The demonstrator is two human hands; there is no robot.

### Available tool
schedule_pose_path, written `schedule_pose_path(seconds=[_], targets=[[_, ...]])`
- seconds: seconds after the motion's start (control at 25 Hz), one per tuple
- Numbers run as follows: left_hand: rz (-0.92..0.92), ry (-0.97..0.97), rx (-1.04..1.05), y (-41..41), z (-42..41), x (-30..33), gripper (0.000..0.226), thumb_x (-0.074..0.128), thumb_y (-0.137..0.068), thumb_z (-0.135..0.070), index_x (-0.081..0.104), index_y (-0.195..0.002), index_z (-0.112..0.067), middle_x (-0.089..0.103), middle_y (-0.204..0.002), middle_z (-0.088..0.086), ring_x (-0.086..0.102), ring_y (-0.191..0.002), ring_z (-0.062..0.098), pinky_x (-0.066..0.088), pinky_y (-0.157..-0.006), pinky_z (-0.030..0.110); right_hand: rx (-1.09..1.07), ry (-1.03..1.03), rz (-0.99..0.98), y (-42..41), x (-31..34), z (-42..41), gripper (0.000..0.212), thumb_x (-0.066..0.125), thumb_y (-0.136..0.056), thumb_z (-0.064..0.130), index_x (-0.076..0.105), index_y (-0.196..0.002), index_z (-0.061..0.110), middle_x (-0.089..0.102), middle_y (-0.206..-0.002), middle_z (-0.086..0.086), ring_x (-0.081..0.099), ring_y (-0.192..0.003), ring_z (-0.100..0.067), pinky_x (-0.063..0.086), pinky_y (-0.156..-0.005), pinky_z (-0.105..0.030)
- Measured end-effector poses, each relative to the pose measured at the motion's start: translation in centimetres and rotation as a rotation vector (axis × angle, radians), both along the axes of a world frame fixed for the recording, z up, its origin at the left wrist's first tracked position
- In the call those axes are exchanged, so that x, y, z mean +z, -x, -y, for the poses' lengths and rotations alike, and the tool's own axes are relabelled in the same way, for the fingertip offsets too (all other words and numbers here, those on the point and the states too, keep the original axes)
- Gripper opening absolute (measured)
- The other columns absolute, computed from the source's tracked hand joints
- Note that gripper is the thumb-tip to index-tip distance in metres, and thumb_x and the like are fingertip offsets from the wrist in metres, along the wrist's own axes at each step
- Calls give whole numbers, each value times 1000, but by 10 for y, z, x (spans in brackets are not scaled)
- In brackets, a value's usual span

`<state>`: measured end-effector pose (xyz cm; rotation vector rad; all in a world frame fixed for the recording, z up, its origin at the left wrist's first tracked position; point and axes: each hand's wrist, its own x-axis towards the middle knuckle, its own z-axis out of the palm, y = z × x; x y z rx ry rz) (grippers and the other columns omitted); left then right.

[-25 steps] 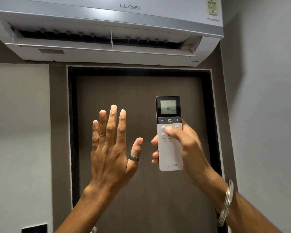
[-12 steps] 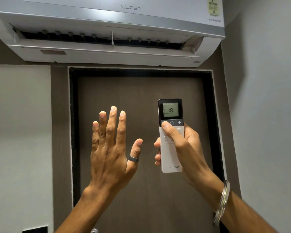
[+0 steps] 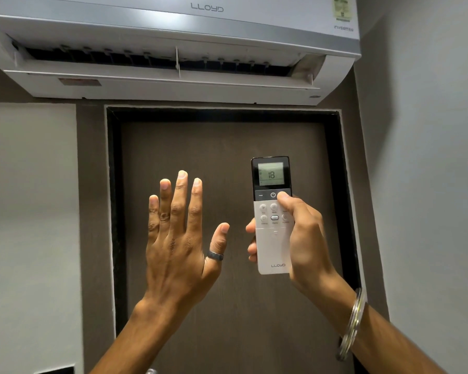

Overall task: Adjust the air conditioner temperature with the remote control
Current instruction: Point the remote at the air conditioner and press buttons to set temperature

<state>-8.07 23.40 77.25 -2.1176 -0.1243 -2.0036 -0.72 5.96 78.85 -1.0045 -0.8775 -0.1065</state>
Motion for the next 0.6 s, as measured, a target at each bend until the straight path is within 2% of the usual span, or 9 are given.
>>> schedule_pose_path(seconds=[0.16,0.36,0.6], targets=[[1,-3,5,-3,1,1,79,38,-101,-56,26,-164,-9,10,-175,12,-3,-163,26,-6,-133,41,-16,-13,11,-4,-1,0,53,47,-95,46,66,-99,-3,79,-73,-18,71,-46,-32,62,-46,-39],[-1,-3,13,-4,1,2,79,39,-101,-56,25,-164,-9,10,-175,13,-4,-163,27,-6,-133,41,-7,19,-2,-6,-2,-1,59,45,-93,48,64,-103,-6,77,-72,-17,69,-46,-31,62,-51,-41],[5,-4,9,-2,2,3,79,38,-101,-56,26,-164,-9,10,-175,13,-4,-163,26,-7,-133,40,-17,22,-34,-3,-3,1,60,47,-96,46,64,-103,-11,77,-70,-18,68,-44,-31,60,-45,-37]])
